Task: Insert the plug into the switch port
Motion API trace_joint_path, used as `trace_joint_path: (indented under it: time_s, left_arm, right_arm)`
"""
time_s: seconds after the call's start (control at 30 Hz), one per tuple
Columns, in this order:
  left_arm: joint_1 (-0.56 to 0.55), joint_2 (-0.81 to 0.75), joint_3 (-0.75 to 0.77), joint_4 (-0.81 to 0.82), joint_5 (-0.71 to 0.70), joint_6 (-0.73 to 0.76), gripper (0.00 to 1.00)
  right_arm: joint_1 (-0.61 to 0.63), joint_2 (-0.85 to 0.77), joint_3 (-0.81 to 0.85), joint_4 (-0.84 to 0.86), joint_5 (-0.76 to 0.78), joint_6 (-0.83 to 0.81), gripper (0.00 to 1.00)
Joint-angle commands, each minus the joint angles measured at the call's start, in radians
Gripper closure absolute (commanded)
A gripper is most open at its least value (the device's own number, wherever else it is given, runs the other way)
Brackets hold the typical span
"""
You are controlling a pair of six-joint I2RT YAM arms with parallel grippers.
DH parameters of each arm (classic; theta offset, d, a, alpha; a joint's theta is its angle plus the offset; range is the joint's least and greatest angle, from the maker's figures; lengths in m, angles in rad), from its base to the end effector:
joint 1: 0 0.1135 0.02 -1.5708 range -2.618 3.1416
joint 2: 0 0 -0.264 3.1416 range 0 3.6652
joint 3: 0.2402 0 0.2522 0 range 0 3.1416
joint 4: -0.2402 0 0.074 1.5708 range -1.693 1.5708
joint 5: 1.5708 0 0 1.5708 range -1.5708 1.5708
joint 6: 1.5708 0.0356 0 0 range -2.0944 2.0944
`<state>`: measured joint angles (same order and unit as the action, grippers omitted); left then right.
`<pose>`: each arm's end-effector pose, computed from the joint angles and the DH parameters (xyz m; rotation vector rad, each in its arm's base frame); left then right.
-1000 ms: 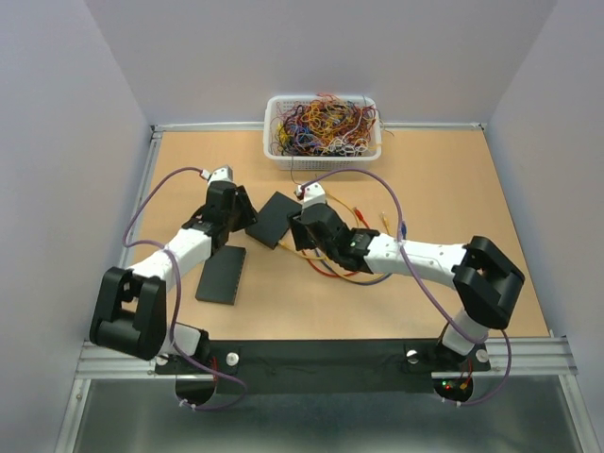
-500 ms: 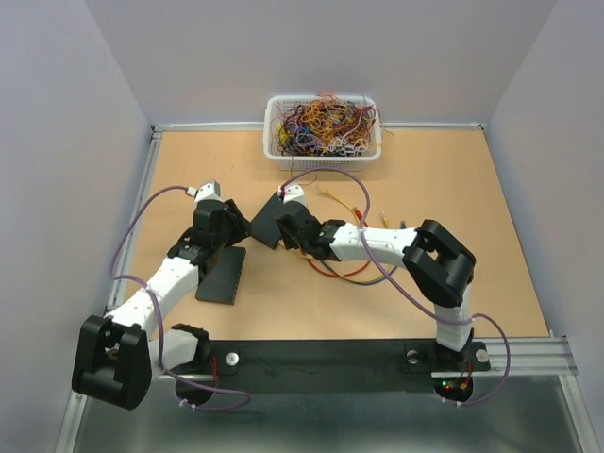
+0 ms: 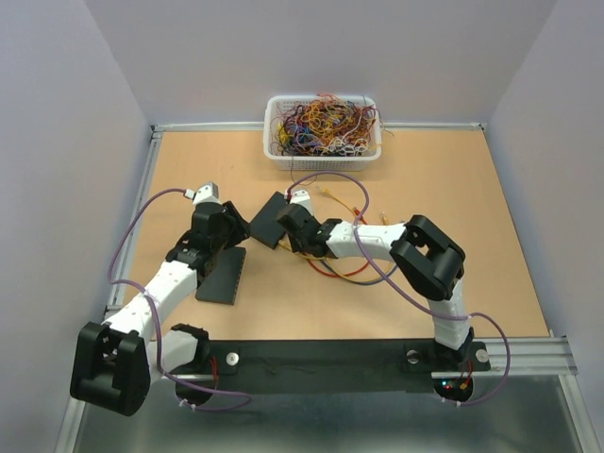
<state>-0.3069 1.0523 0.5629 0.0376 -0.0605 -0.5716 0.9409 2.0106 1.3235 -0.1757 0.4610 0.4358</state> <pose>0.2219 -0.0681 0.2328 -0.3100 2.0336 -0.4914 0.2653 0.3371 0.1629 -0.3838 2.2904 0.1239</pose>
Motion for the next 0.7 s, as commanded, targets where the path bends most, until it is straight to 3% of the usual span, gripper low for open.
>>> trace_joint_path:
  time_s: [0.0, 0.17, 0.23, 0.3, 0.43, 0.67]
  left_arm:
    - [-0.001, 0.0, -0.011, 0.013, -0.002, -0.001, 0.45]
    - [-0.001, 0.002, -0.009, 0.013, -0.007, 0.001, 0.45]
    - [-0.001, 0.003, -0.009, 0.013, -0.009, -0.001, 0.45]
    - [-0.003, 0.008, -0.009, 0.013, -0.01, 0.001, 0.45]
    - [-0.001, 0.005, -0.006, 0.012, -0.007, 0.004, 0.45]
    - [-0.003, -0.032, 0.008, 0.007, 0.001, 0.004, 0.45]
  right_arm:
    - [-0.011, 0.031, 0.049, -0.007, -0.004, 0.034, 0.61]
    - [-0.014, 0.051, 0.048, -0.008, -0.024, 0.05, 0.67]
    - [-0.014, 0.054, 0.042, -0.008, -0.033, 0.057, 0.74]
    - [-0.014, 0.045, 0.026, -0.008, -0.036, 0.069, 0.88]
    - [-0.017, 0.024, -0.007, -0.008, -0.038, 0.073, 1.0]
    - [-0.048, -0.14, -0.099, 0.048, -0.018, -0.002, 1.0]
